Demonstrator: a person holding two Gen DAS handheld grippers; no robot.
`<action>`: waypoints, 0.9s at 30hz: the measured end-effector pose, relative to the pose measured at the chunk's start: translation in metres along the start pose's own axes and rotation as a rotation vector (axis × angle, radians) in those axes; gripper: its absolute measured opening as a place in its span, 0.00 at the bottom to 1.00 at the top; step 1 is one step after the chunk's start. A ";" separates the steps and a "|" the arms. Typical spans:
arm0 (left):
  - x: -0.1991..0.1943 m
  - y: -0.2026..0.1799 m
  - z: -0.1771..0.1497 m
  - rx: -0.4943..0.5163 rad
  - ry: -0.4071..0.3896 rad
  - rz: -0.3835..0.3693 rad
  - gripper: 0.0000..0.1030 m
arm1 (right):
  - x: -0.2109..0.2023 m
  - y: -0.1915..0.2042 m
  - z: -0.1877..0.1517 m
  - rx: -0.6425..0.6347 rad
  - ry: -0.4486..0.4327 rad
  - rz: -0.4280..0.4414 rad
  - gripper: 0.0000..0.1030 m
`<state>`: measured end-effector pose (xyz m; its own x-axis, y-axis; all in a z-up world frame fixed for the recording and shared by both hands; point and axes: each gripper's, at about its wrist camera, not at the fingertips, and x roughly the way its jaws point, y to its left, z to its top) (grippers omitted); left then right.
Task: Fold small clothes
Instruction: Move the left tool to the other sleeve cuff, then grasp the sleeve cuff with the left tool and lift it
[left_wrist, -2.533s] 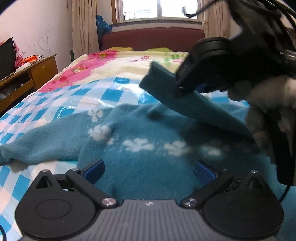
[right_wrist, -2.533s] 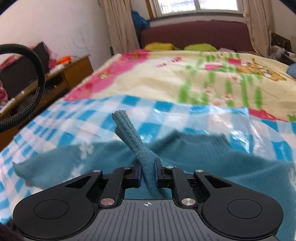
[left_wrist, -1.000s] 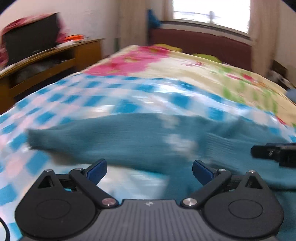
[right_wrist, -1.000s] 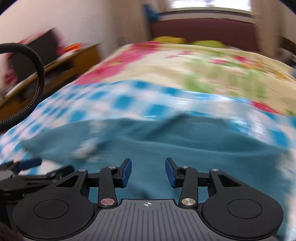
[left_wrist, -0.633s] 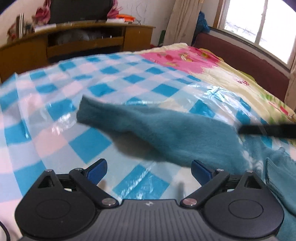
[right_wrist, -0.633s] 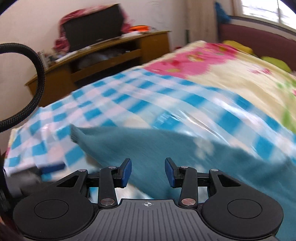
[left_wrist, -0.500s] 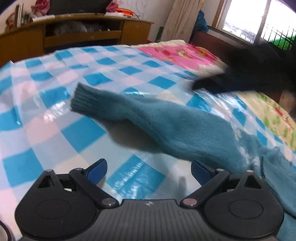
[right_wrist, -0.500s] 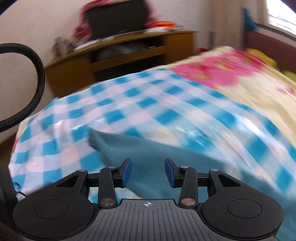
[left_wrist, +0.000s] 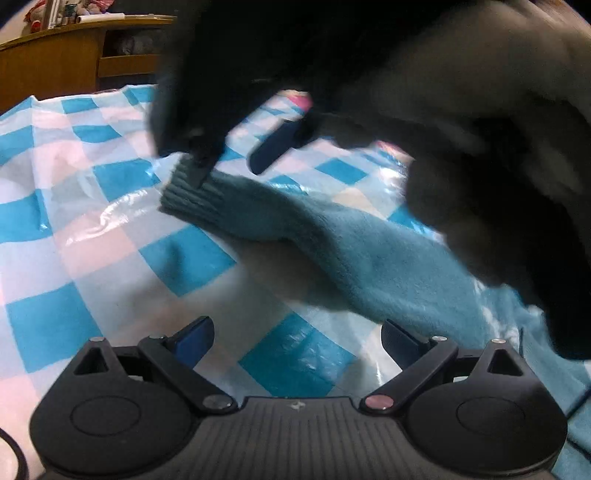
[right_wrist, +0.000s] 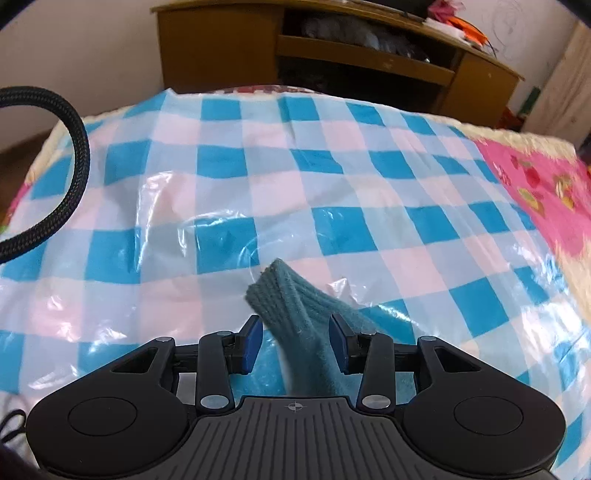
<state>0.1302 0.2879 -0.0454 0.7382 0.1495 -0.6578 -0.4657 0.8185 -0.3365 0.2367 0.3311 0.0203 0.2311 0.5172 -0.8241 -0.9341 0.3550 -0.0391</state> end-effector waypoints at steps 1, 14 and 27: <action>-0.003 0.006 0.004 -0.017 -0.009 0.000 0.98 | -0.008 -0.004 -0.003 0.014 -0.011 0.010 0.38; 0.031 0.064 0.080 -0.284 0.024 0.052 0.92 | -0.089 -0.080 -0.108 0.284 -0.142 -0.160 0.38; 0.037 0.067 0.075 -0.394 0.073 0.128 0.62 | -0.096 -0.095 -0.175 0.390 -0.166 -0.114 0.38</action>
<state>0.1633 0.3900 -0.0418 0.6321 0.1853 -0.7524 -0.7131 0.5189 -0.4714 0.2556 0.1114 0.0045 0.3970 0.5648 -0.7234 -0.7348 0.6679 0.1182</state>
